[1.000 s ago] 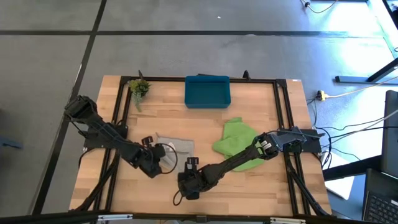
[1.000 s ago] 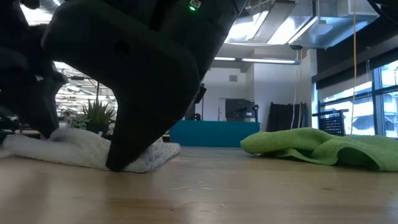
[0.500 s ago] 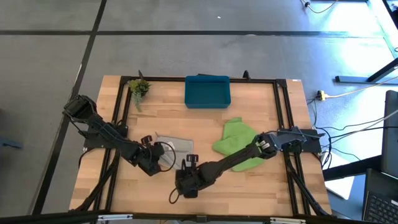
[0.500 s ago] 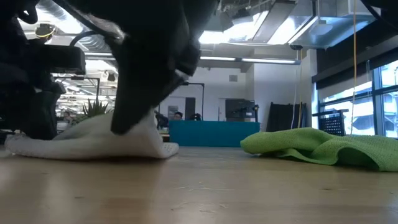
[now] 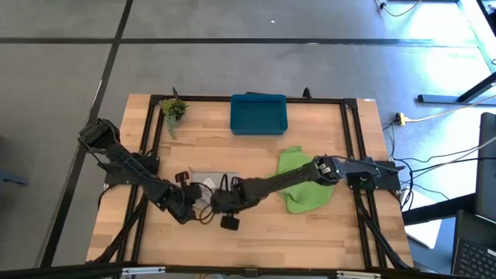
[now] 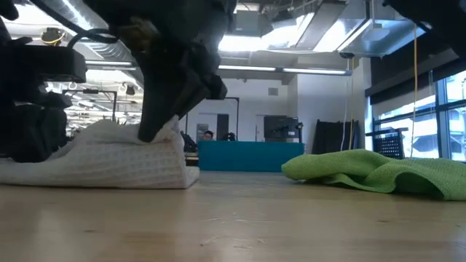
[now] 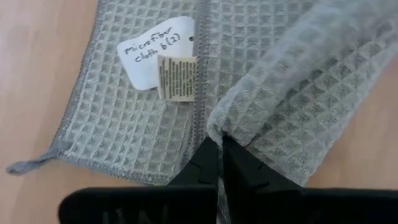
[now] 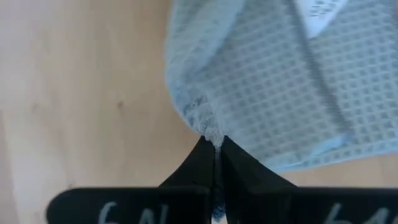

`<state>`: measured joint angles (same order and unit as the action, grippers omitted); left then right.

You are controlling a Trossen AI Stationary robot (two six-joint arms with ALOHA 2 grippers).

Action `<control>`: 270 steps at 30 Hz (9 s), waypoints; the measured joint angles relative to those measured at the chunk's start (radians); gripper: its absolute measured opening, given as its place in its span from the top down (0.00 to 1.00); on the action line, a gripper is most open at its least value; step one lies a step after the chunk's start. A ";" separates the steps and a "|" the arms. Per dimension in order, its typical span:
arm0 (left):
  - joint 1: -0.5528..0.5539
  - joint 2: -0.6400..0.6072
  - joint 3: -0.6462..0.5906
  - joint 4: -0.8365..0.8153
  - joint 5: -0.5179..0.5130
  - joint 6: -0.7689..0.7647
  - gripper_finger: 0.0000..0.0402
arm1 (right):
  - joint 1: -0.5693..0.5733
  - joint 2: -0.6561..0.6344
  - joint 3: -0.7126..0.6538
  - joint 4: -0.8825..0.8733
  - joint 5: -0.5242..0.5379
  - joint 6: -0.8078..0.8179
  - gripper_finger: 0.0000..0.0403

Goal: Roll microfiber towels into tight, uniform cylinder then place into a basket
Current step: Roll the gray microfiber cloth

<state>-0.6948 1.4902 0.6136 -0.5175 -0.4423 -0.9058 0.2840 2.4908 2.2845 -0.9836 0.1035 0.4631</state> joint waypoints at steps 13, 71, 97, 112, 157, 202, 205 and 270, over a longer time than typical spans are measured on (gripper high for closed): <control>-0.062 0.001 0.000 0.001 0.002 0.000 1.00 | -0.112 -0.007 -0.037 -0.011 -0.056 0.002 0.97; -0.185 0.003 0.116 -0.285 0.049 -0.184 1.00 | -0.123 0.007 -0.109 0.195 -0.262 0.000 0.96; -0.185 0.002 0.116 -0.291 0.060 -0.184 0.79 | -0.144 0.018 -0.148 0.221 -0.260 0.012 0.87; -0.181 0.001 0.368 -0.612 -0.035 -0.130 0.76 | -0.144 0.019 -0.148 0.225 -0.244 0.008 0.87; -0.110 0.000 -0.022 -0.003 -0.055 -0.062 0.78 | -0.121 0.006 0.072 0.027 -0.080 -0.054 0.87; -0.112 0.002 -0.023 -0.002 -0.043 -0.089 0.78 | -0.119 0.015 0.049 0.031 -0.124 -0.265 0.56; -0.121 0.002 -0.023 0.006 -0.035 -0.105 0.78 | -0.067 0.015 0.049 0.053 -0.113 -0.312 0.55; -0.280 -0.002 -0.047 0.114 -0.056 -0.073 0.79 | 0.027 0.124 0.065 0.199 0.039 -0.430 0.55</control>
<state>-0.9752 1.4883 0.5666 -0.4040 -0.4980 -0.9790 0.3114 2.6149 2.3493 -0.7842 0.1426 0.0326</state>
